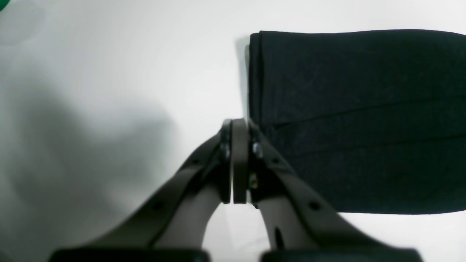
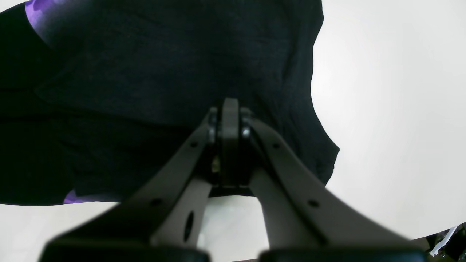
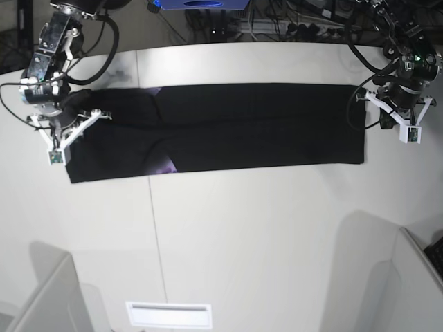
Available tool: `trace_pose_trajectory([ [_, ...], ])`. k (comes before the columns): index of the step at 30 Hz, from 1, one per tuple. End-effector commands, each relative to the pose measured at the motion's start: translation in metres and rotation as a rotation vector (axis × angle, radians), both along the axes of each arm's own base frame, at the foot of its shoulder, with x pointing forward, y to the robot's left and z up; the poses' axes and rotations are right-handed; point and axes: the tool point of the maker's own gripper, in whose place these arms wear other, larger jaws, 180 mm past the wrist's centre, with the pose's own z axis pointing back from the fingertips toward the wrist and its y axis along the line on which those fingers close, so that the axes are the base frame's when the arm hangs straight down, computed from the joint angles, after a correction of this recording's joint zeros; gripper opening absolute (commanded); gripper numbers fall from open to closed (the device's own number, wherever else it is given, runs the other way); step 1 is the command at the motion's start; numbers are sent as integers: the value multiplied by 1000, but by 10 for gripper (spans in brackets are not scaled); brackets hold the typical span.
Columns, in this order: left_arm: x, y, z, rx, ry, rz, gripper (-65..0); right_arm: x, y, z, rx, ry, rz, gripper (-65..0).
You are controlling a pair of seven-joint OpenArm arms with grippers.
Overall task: Fold the T-shirt properly
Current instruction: 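Open the left gripper and raise it away from the strip end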
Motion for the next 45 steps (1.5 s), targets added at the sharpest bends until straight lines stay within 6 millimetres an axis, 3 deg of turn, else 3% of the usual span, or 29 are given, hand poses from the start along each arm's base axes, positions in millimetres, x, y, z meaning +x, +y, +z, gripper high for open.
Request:
trace_pose_trajectory([
  [1, 6, 2, 10, 16, -37, -12, -650, 7, -4, 10, -14, -40, -2, -650],
  [16, 8, 3, 14, 23, -47, -15, -650, 6, -5, 10, -16, -38, -3, -650],
  [21, 8, 3, 13, 22, -46, -13, -451, 6, -6, 10, -20, -38, -2, -650],
  [27, 7, 2, 15, 32, -47, -44, -295, 6, -6, 10, -20, -38, -2, -650],
  [29, 0, 11, 19, 48, -55, -61, -263, 6, -6, 10, -20, -38, -2, -650],
  [34, -10, 42, 39, 36, -137, 28, -260, 6, -6, 10, -19, -38, -2, -650],
  [38, -10, 44, 40, 29, -148, 36, -255, 6, -5, 10, -17, -38, -2, -650],
  [45, -18, 50, 17, -26, -98, 68, -253, 7, -3, 10, -15, -39, 2, -650],
])
